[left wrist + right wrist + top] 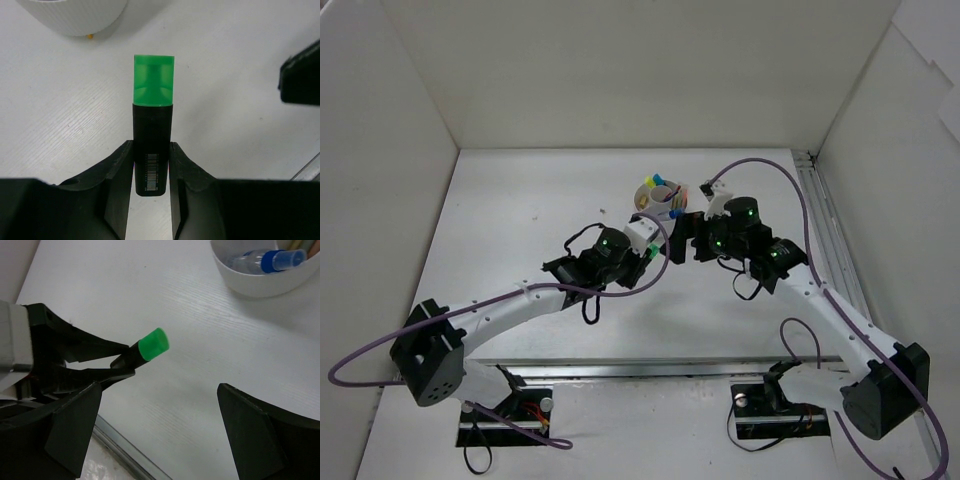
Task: Sort the stationery into containers
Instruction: Pick up the stationery from the center of the board.
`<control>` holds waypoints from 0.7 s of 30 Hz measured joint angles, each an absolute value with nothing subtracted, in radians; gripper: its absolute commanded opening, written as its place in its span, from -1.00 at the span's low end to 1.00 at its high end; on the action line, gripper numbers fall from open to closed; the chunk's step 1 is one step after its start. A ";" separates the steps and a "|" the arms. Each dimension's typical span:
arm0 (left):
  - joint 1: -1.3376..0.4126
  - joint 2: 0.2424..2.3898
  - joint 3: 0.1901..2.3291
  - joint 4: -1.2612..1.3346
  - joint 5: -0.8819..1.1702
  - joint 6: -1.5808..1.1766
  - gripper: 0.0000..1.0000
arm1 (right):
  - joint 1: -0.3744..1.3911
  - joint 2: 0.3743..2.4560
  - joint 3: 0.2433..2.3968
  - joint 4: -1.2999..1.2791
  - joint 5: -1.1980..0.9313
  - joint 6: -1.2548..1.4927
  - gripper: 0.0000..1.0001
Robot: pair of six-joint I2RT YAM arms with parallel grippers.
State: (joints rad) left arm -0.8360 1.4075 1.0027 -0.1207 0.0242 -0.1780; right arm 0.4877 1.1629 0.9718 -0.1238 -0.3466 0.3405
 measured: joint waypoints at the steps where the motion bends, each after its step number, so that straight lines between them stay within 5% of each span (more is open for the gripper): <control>1: -0.844 1.403 1.001 -0.121 0.013 -0.175 -1.00 | 0.493 1.164 0.971 -0.118 -0.361 0.345 0.96; 16: -0.978 1.365 0.985 -0.120 -0.143 -0.149 -1.00 | 0.504 1.306 0.933 0.015 -0.442 0.482 0.81; 21: -0.994 1.340 0.984 -0.106 -0.147 -0.138 -1.00 | 0.504 1.356 0.929 0.106 -0.479 0.543 0.38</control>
